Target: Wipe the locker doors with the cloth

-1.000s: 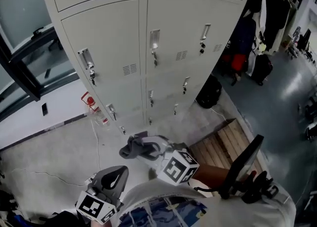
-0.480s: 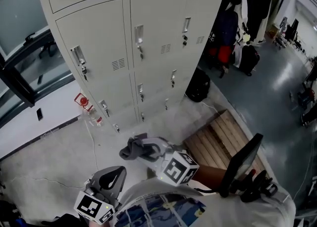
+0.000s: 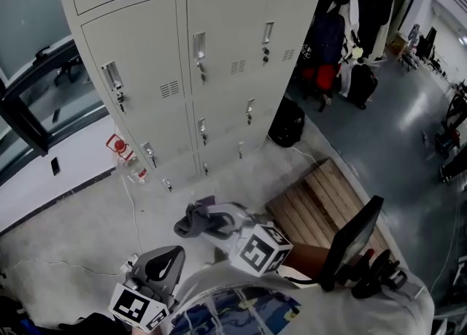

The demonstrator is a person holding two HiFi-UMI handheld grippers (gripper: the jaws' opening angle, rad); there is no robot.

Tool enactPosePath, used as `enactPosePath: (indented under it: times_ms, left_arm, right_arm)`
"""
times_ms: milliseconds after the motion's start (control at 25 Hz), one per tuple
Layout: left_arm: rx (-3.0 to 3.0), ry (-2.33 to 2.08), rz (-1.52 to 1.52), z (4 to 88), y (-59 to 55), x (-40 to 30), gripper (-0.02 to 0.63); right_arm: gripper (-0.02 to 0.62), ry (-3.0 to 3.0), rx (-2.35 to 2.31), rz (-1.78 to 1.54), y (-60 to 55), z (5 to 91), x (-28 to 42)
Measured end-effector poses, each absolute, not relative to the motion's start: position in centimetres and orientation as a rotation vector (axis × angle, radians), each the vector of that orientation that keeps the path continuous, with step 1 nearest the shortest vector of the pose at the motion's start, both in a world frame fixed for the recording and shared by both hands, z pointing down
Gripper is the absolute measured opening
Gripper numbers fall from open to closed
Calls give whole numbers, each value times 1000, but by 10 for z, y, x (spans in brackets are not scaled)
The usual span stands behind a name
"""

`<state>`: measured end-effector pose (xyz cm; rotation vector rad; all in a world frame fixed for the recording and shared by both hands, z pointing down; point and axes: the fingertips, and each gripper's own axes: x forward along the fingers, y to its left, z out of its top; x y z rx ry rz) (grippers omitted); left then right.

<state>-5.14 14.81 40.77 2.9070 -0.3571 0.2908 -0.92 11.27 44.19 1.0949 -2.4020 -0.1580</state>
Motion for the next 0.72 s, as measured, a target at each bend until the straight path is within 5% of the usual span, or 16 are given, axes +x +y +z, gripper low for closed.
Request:
enactPosePath:
  times_ms: [720]
  left_arm:
    - [2916, -154, 379, 452, 198, -42, 2]
  right_arm:
    - [111, -2259, 1162, 21, 183, 469, 6]
